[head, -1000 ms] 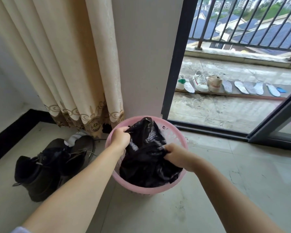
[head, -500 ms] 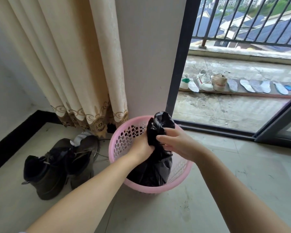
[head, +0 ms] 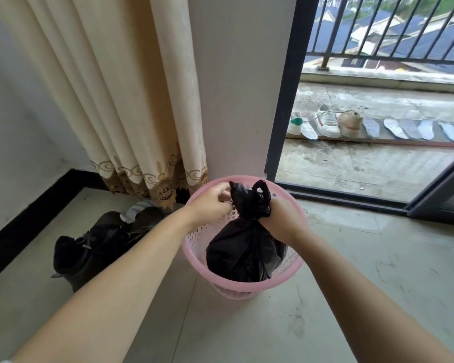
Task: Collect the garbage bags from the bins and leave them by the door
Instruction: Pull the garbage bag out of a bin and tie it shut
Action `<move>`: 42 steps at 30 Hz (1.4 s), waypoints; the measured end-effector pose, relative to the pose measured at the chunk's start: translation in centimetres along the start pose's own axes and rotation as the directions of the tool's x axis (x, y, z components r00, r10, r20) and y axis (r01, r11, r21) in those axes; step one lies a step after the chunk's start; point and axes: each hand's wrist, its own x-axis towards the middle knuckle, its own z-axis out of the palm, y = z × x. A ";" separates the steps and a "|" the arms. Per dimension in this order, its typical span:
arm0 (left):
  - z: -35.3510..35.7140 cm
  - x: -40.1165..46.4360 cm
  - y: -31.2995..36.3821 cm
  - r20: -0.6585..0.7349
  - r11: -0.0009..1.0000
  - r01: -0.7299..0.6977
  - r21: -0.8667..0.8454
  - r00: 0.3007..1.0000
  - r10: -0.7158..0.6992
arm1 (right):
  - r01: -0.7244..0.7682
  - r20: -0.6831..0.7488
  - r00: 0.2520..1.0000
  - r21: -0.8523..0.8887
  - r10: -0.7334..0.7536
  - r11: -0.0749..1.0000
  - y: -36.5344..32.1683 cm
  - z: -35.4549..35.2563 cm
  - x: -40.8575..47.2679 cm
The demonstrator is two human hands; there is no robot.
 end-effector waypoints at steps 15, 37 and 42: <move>1.7 1.8 -8.6 -0.320 0.607 0.323 -0.726 0.623 -0.714 | 0.088 -0.298 0.953 0.123 -0.048 0.988 -5.3 -10.9 0.1; -0.1 1.2 -7.6 -0.599 0.752 0.319 -0.576 0.461 -0.654 | -0.336 -0.050 0.940 0.049 0.339 0.941 7.1 -4.0 -5.3; 0.8 0.7 -1.2 -0.791 0.998 -0.036 0.044 0.610 0.057 | -0.429 0.069 0.903 0.208 0.424 0.879 9.6 -0.7 -6.8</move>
